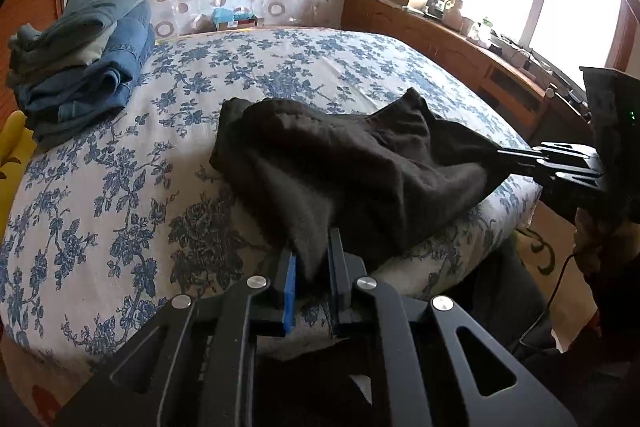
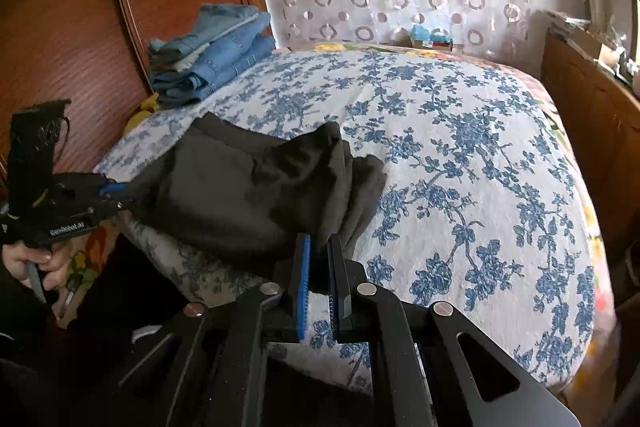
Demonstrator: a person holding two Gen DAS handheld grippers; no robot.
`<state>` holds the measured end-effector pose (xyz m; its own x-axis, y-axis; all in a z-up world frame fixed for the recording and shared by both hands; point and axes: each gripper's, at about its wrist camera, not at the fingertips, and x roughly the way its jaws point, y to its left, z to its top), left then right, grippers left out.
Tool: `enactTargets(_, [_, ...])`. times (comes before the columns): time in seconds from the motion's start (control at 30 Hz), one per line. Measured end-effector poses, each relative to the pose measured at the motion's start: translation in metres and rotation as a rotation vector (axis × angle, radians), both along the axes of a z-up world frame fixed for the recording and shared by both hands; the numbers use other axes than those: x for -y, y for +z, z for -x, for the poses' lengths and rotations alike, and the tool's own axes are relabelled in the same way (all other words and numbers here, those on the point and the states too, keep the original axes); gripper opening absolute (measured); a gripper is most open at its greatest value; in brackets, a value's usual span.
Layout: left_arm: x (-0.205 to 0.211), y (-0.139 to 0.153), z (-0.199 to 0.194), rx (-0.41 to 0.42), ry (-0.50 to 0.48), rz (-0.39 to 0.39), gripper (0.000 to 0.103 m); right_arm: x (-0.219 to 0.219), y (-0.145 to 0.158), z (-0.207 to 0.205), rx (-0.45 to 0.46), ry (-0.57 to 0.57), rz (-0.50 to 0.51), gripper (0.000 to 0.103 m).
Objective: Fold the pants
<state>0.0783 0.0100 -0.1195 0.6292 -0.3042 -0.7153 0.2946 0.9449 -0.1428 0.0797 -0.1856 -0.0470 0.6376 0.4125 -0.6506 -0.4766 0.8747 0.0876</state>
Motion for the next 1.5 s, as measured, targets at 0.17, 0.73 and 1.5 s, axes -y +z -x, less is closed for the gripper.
enactTargets(0.17, [-0.004,0.004,0.0,0.003,0.033,-0.001,0.024,-0.009,0.003,0.008,0.023,0.014,0.049,0.011])
enactTargets(0.73, [-0.016,0.034,-0.027,0.101,0.08,-0.008,0.06,-0.022,0.011,-0.02,0.093,0.043,0.05,0.033])
enactTargets(1.5, [-0.001,0.01,-0.052,0.038,0.07,-0.017,0.06,-0.045,-0.006,-0.116,-0.063,0.044,-0.016,0.012])
